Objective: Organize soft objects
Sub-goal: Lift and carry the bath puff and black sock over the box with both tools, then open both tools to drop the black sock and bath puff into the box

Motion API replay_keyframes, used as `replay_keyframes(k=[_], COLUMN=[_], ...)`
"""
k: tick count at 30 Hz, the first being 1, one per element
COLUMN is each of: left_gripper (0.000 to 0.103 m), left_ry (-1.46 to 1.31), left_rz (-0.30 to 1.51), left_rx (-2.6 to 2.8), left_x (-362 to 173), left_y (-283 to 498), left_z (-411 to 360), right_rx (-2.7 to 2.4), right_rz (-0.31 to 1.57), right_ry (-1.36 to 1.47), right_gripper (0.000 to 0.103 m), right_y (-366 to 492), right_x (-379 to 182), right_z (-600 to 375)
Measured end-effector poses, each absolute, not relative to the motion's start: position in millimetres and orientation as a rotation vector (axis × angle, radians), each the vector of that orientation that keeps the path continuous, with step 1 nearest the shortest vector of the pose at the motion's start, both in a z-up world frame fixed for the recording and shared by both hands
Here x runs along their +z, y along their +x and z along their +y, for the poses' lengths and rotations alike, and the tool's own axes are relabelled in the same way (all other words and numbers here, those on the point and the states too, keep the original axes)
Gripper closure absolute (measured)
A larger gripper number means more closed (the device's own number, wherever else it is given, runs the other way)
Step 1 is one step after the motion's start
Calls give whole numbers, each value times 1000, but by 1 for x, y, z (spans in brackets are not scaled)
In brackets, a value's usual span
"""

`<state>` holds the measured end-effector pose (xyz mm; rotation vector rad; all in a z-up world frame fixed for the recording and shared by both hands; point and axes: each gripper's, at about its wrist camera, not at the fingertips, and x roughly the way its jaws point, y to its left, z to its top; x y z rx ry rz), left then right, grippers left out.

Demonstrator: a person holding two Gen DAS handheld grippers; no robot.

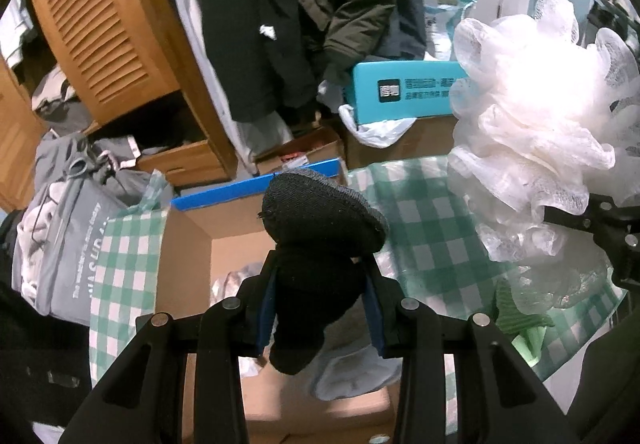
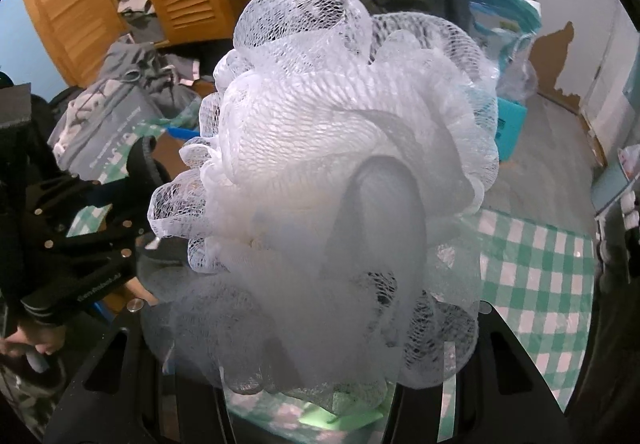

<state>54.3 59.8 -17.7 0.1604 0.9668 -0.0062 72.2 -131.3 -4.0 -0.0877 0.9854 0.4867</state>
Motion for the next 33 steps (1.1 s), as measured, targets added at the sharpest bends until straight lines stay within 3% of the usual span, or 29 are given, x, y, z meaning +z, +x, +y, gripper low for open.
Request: replay_keyframes(k=[21,33], left_gripper=[65,64], left_ry=[71,49], left_rz=[1022,1065], left_rx=[83,137], left_x=[-40,-56], left_y=[50,45], left_z=[129,156], right_rx=[611,614], right_rz=[1068,1062], right_ry=[-128,-200], right_gripper=[64,64], right_y=[93,97], right_x=[-26,-33], right_z=[-35,9])
